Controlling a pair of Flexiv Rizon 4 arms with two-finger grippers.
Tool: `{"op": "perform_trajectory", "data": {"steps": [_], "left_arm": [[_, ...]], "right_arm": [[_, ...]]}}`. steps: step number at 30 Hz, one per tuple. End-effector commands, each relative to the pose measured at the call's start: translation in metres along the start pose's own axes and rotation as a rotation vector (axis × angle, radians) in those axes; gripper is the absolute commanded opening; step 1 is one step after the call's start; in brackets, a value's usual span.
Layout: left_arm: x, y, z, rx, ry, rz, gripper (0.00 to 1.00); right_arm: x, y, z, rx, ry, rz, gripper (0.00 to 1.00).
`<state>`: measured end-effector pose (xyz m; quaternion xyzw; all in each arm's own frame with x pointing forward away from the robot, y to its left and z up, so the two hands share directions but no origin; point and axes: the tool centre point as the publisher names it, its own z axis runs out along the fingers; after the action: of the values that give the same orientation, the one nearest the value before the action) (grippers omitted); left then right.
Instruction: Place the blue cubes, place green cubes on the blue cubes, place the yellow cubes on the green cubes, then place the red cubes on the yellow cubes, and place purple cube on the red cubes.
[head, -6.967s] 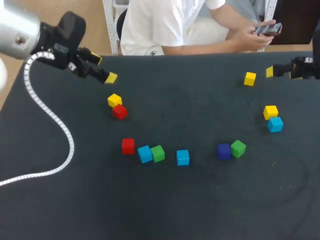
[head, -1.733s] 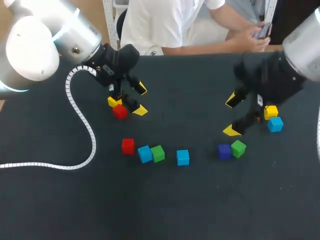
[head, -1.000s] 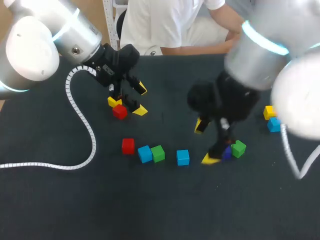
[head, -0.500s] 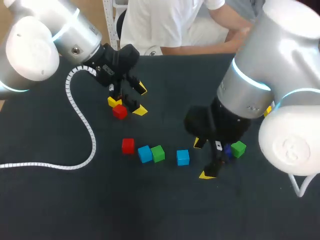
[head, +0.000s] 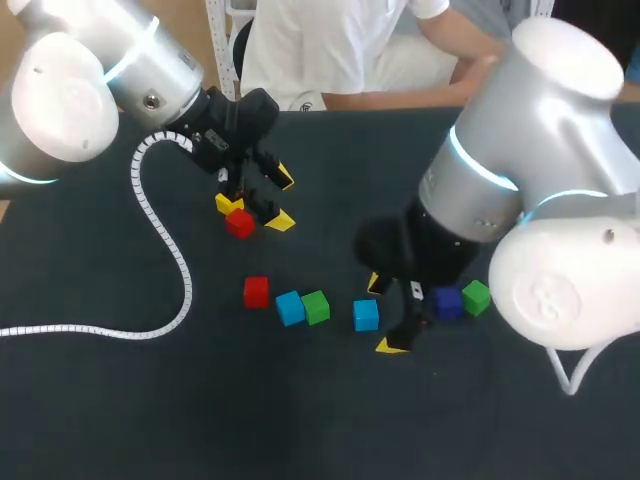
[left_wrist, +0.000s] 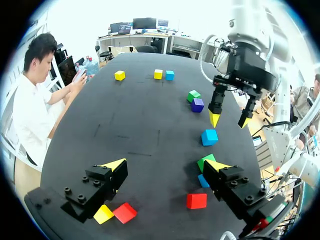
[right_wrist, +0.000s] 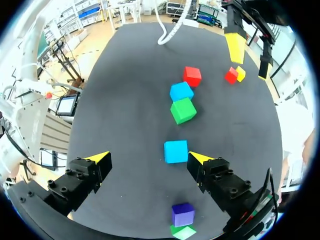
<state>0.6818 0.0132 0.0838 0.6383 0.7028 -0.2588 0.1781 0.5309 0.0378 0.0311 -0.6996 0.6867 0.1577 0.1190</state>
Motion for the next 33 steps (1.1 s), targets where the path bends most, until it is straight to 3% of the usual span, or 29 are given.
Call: {"op": "perform_trajectory", "data": {"steps": [1, 22, 33], "left_arm": [[0.000, 0.002, 0.000, 0.004, 0.000, 0.001, 1.00], [0.000, 0.002, 0.000, 0.004, 0.000, 0.001, 1.00], [0.000, 0.002, 0.000, 0.004, 0.000, 0.001, 1.00]], "right_arm": [[0.007, -0.003, 0.003, -0.007, -0.020, 0.002, 1.00], [-0.007, -0.016, 0.018, -0.080, -0.028, -0.023, 1.00], [0.004, -0.017, 0.019, -0.076, 0.009, -0.005, 1.00]]}}
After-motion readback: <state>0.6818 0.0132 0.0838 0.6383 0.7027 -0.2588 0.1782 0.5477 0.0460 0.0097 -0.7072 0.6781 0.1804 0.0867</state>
